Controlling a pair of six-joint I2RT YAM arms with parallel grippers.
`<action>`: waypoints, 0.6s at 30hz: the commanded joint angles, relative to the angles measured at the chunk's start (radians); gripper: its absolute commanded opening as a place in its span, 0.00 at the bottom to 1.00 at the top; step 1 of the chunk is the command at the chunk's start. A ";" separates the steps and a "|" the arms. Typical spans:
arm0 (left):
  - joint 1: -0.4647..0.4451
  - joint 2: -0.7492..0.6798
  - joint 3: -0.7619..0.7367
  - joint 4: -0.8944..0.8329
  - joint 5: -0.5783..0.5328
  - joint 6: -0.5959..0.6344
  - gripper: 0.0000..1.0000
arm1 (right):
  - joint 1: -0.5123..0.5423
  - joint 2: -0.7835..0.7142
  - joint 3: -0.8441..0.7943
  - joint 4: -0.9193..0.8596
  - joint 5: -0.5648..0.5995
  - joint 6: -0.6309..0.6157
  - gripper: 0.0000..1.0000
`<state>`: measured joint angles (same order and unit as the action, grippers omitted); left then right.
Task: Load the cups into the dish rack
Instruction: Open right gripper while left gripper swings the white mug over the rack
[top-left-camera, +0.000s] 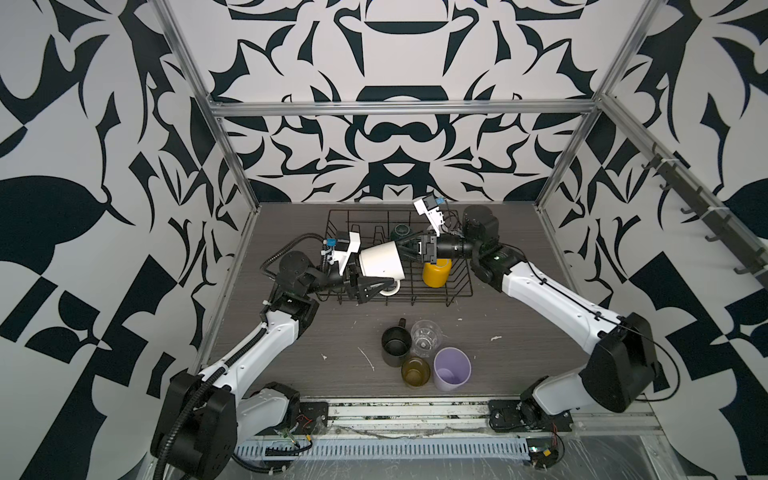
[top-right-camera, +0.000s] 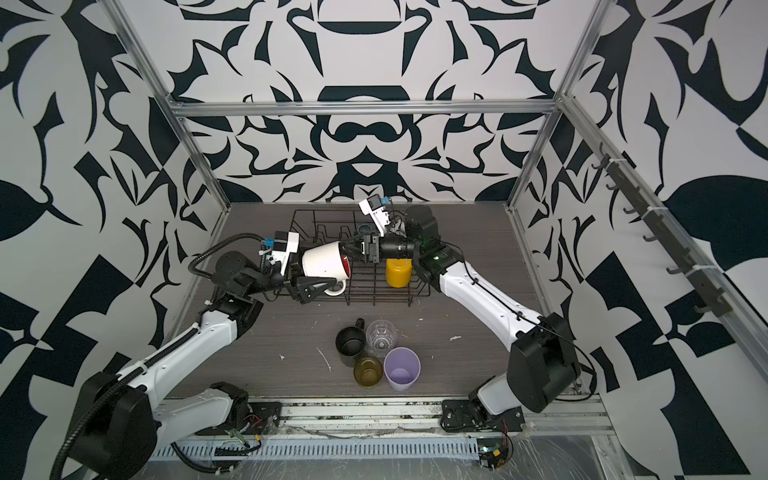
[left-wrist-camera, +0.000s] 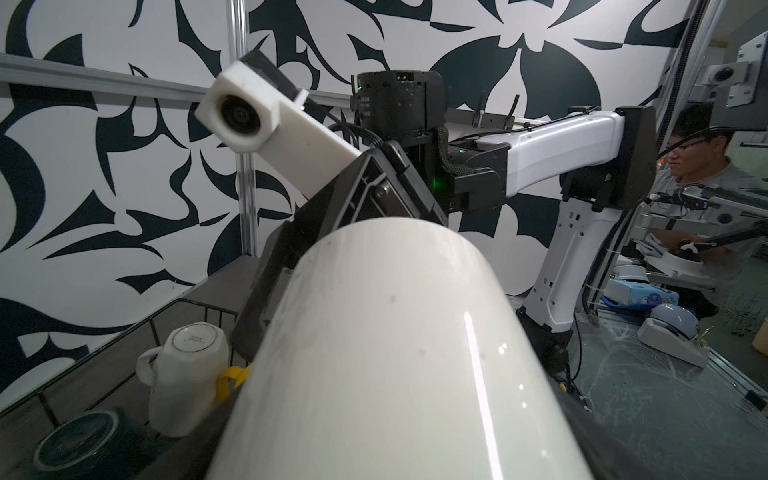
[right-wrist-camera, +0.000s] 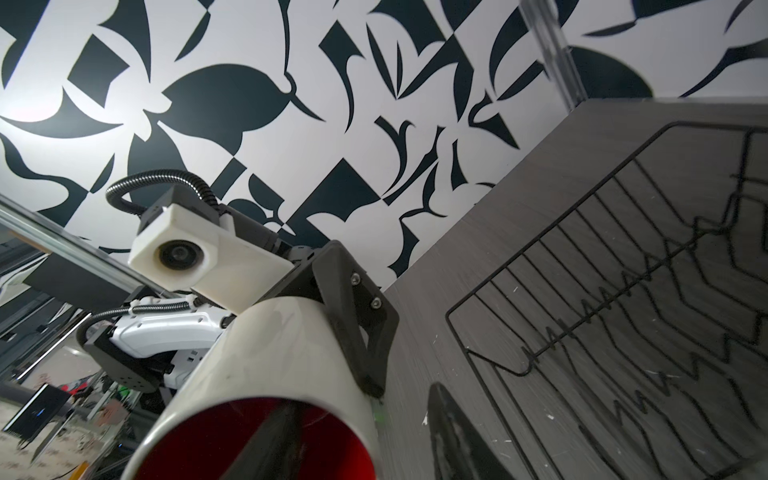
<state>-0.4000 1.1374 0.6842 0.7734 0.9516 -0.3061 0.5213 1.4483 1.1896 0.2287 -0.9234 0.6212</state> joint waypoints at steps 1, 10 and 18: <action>-0.005 -0.041 0.078 -0.137 -0.075 0.079 0.00 | -0.042 -0.081 -0.002 -0.040 0.059 -0.047 0.54; -0.005 0.017 0.279 -0.566 -0.244 0.146 0.00 | -0.109 -0.244 -0.071 -0.320 0.454 -0.229 0.69; -0.008 0.182 0.546 -0.958 -0.426 0.140 0.00 | -0.128 -0.326 -0.143 -0.329 0.672 -0.250 0.94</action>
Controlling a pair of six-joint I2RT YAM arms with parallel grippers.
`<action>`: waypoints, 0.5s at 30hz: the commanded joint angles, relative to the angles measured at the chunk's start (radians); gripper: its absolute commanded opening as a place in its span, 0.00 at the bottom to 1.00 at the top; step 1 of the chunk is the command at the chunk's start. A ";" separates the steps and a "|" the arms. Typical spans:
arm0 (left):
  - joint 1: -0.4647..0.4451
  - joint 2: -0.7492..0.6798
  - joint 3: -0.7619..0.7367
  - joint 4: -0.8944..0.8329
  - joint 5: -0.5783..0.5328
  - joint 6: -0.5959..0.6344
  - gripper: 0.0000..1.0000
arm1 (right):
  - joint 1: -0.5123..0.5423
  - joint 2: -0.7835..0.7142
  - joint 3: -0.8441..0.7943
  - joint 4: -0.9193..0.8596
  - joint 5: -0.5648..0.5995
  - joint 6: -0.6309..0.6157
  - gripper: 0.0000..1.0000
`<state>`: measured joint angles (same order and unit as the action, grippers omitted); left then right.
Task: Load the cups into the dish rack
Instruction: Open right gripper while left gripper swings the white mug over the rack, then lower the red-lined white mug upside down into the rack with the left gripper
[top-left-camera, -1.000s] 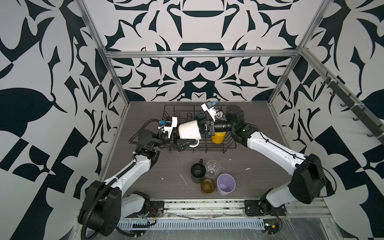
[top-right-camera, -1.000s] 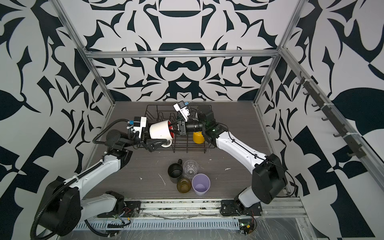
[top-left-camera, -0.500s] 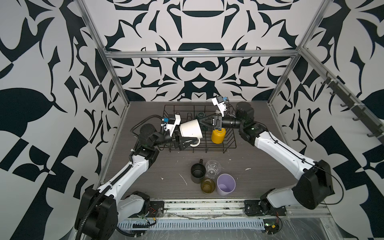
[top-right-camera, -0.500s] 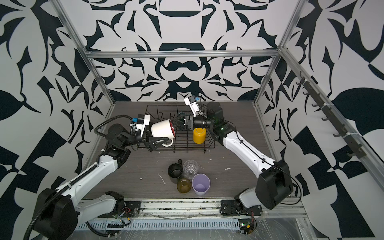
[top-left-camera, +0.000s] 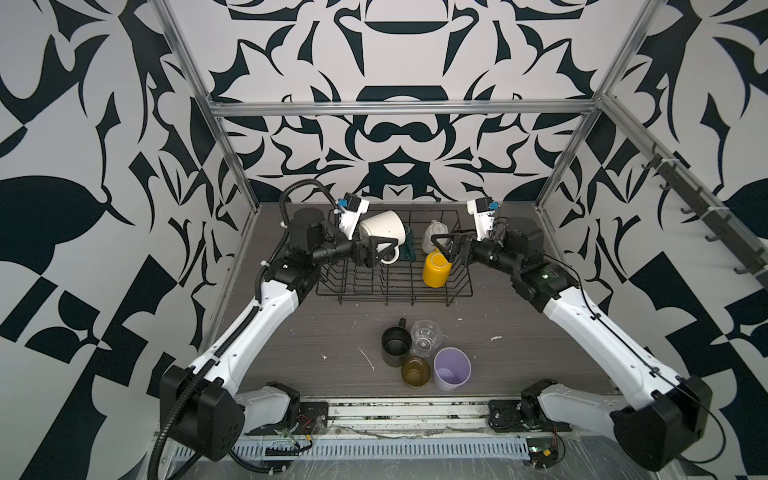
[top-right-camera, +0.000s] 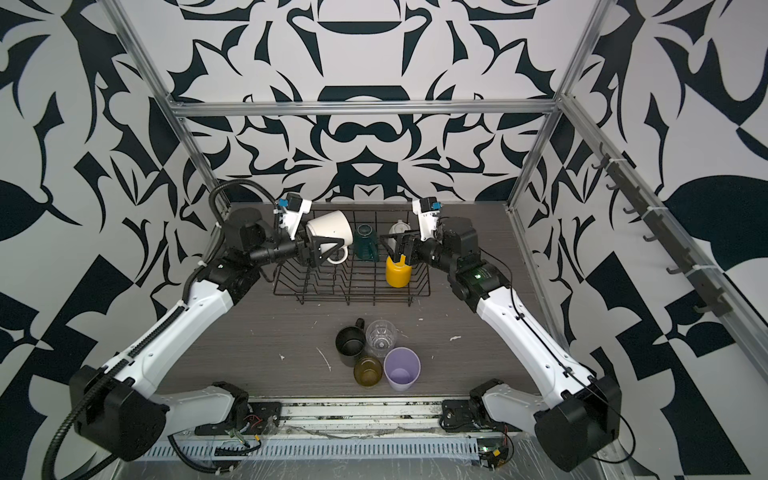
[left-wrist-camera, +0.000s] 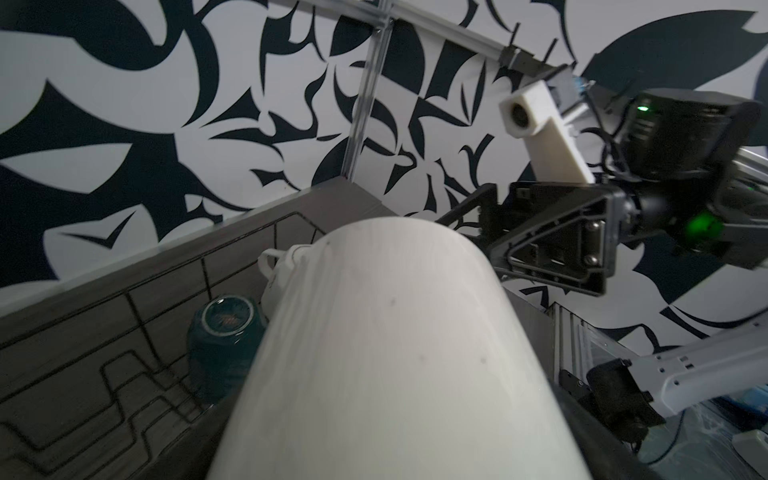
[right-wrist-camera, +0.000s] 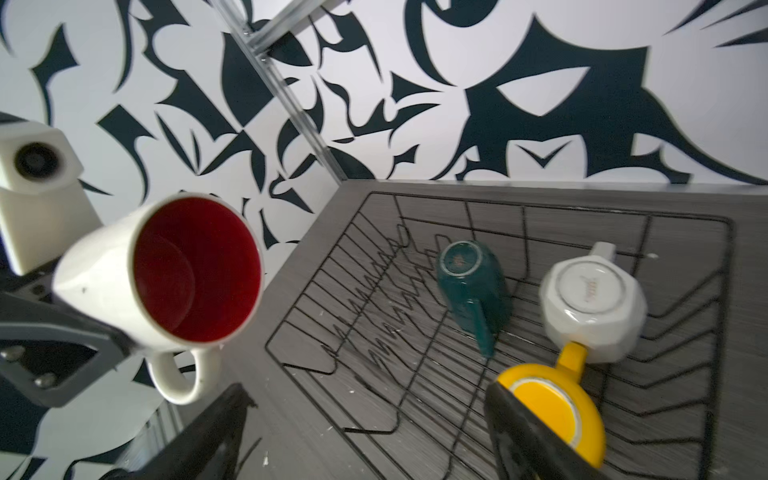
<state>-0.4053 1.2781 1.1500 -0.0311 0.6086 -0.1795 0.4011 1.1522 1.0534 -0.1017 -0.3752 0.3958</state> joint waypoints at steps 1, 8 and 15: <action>-0.003 0.060 0.102 -0.178 -0.089 0.007 0.00 | -0.010 -0.034 -0.011 -0.003 0.138 -0.027 0.94; -0.039 0.148 0.211 -0.301 -0.153 -0.004 0.00 | -0.019 -0.045 -0.018 -0.059 0.228 -0.042 0.94; -0.094 0.241 0.331 -0.419 -0.267 -0.010 0.00 | -0.025 -0.034 -0.023 -0.072 0.262 -0.065 0.94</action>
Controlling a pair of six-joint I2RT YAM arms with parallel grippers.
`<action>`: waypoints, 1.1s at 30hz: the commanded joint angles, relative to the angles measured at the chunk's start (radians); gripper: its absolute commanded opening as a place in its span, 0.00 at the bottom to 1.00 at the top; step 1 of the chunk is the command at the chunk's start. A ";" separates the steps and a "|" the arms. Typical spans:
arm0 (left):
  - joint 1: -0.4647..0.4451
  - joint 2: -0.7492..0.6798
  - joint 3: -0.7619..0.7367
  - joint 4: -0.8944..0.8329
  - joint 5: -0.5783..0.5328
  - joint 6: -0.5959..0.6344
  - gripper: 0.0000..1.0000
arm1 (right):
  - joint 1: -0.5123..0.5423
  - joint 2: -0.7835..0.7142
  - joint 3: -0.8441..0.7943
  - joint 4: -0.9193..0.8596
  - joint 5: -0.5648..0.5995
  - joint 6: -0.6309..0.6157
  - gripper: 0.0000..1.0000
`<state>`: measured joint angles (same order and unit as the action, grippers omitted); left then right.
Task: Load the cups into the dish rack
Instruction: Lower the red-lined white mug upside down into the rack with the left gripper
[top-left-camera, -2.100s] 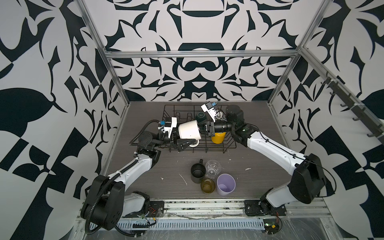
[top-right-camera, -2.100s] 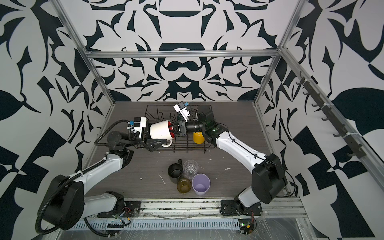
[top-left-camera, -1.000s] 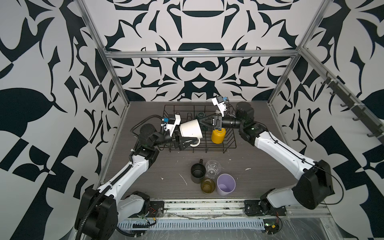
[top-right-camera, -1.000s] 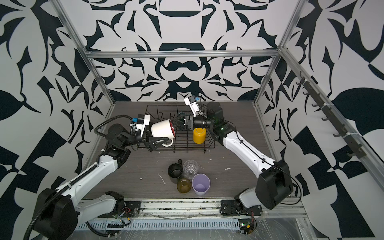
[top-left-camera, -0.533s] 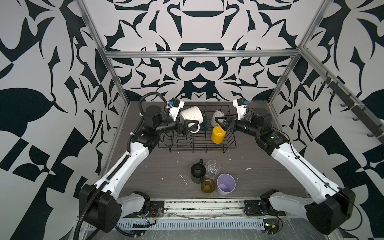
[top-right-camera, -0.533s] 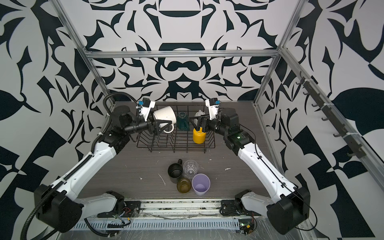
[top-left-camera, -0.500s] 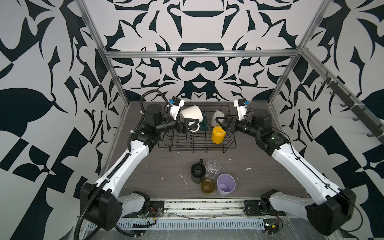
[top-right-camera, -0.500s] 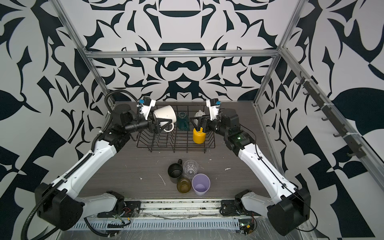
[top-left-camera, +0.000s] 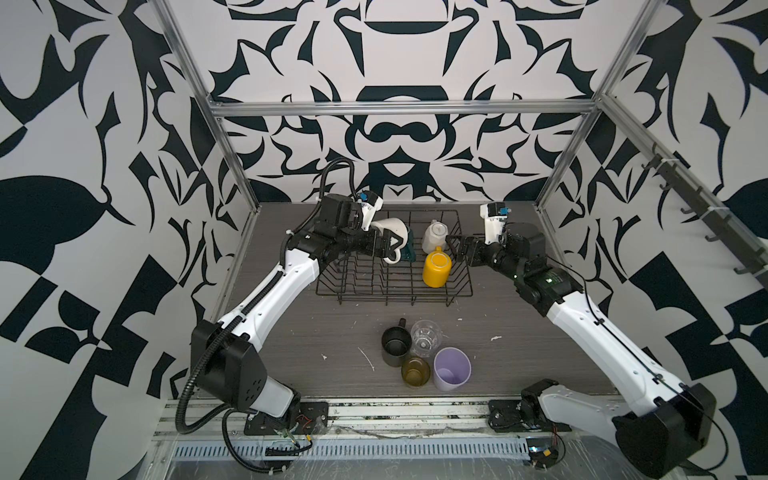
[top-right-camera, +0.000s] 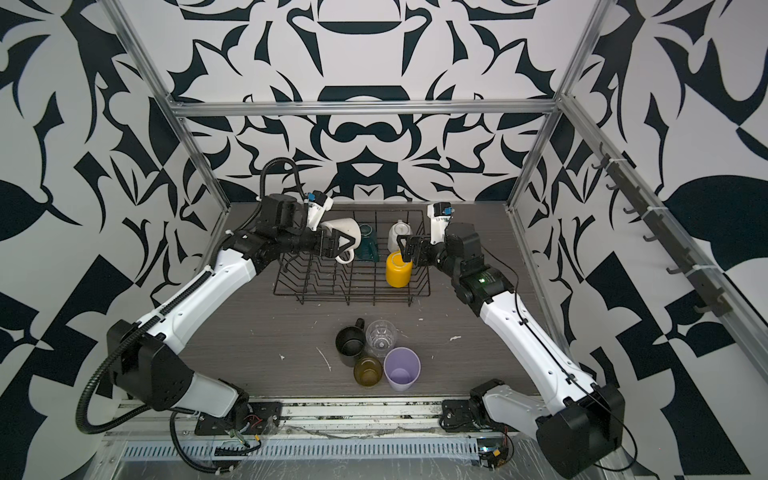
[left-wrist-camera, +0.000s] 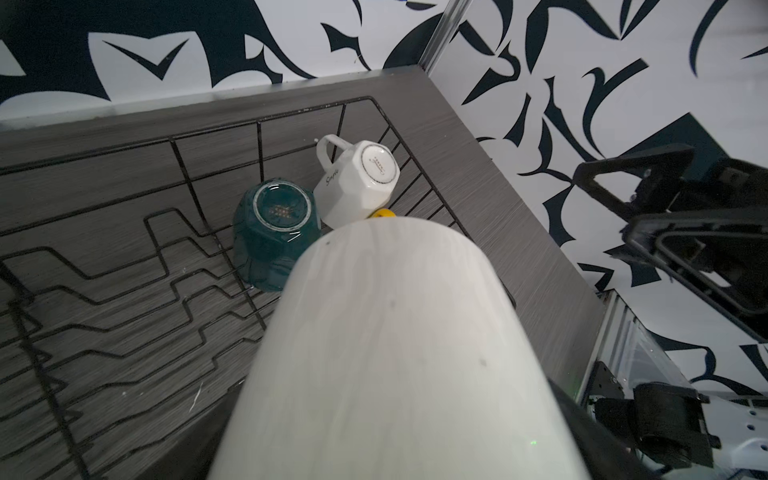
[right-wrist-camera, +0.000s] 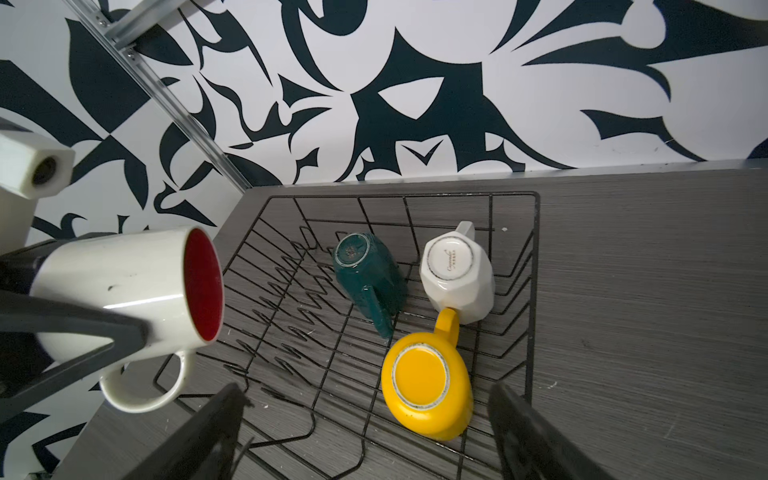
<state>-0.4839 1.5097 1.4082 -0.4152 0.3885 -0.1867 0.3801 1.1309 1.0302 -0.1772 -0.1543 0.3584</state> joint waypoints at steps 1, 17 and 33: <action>-0.021 0.026 0.092 -0.055 -0.059 -0.010 0.00 | -0.006 -0.011 0.001 -0.002 0.049 -0.029 0.94; -0.122 0.279 0.354 -0.323 -0.225 -0.070 0.00 | -0.023 -0.038 -0.049 -0.008 0.067 -0.054 0.93; -0.169 0.419 0.432 -0.425 -0.306 -0.106 0.00 | -0.033 -0.066 -0.090 0.001 0.073 -0.062 0.93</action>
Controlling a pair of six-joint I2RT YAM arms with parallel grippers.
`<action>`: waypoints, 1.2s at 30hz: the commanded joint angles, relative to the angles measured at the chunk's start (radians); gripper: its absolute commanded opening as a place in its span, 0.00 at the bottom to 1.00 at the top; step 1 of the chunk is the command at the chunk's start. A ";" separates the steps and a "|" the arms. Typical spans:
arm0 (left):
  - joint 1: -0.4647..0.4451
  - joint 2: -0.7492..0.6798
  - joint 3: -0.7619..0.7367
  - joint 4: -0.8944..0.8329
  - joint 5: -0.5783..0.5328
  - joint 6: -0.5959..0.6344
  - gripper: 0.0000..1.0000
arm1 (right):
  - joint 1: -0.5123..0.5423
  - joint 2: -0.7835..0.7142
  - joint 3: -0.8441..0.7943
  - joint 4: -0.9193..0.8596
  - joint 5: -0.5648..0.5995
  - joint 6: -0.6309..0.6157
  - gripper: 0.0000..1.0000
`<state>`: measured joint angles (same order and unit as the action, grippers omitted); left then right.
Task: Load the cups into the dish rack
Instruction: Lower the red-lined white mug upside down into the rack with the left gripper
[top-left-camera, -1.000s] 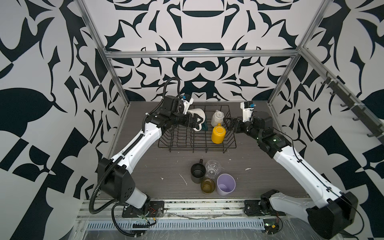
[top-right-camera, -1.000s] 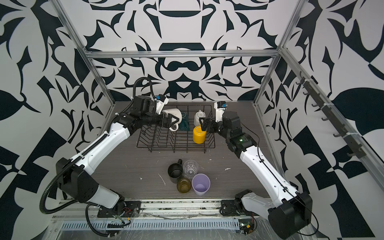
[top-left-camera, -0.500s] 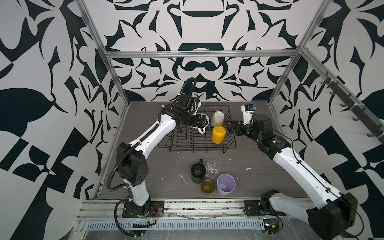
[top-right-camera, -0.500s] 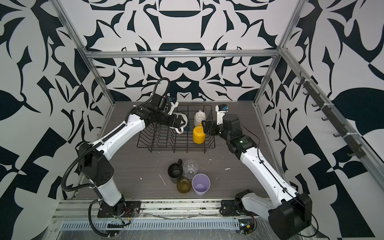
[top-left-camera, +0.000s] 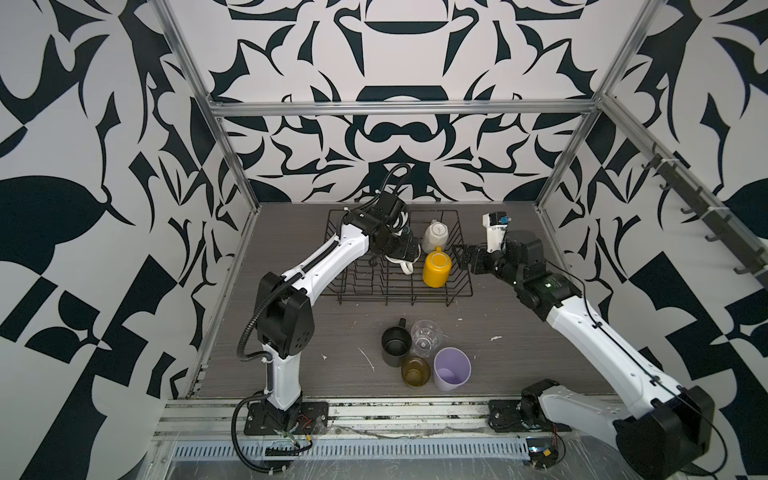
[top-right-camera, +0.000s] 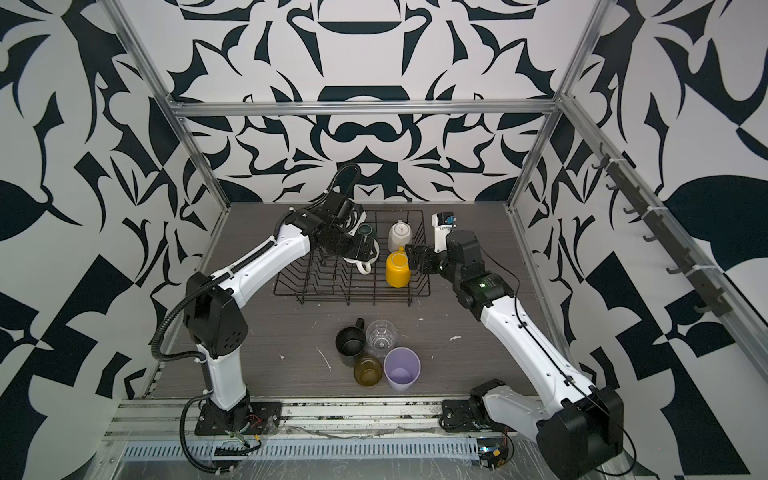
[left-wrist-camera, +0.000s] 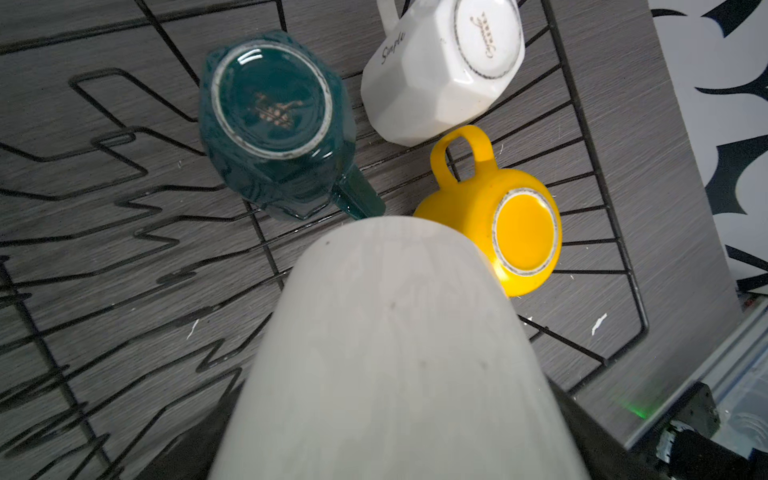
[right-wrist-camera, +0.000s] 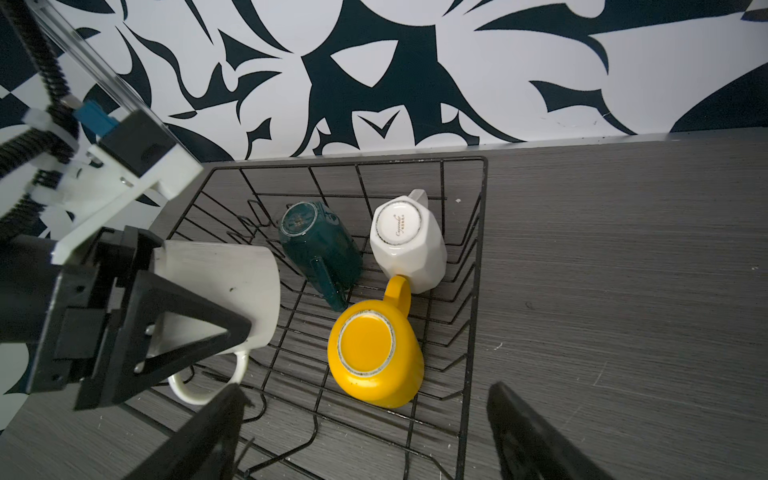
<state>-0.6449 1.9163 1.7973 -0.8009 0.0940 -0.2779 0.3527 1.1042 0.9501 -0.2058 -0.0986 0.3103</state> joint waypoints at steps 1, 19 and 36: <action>-0.010 0.019 0.043 -0.041 -0.015 -0.019 0.00 | -0.007 -0.043 -0.014 0.028 0.019 -0.013 0.93; -0.039 0.110 0.086 -0.117 -0.079 -0.029 0.00 | -0.013 -0.053 -0.030 0.030 0.005 -0.018 0.93; -0.041 0.199 0.126 -0.162 -0.092 -0.034 0.07 | -0.021 -0.046 -0.030 0.031 -0.005 -0.016 0.93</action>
<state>-0.6807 2.1071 1.8732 -0.9241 0.0032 -0.2993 0.3367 1.0737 0.9134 -0.2054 -0.0975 0.3065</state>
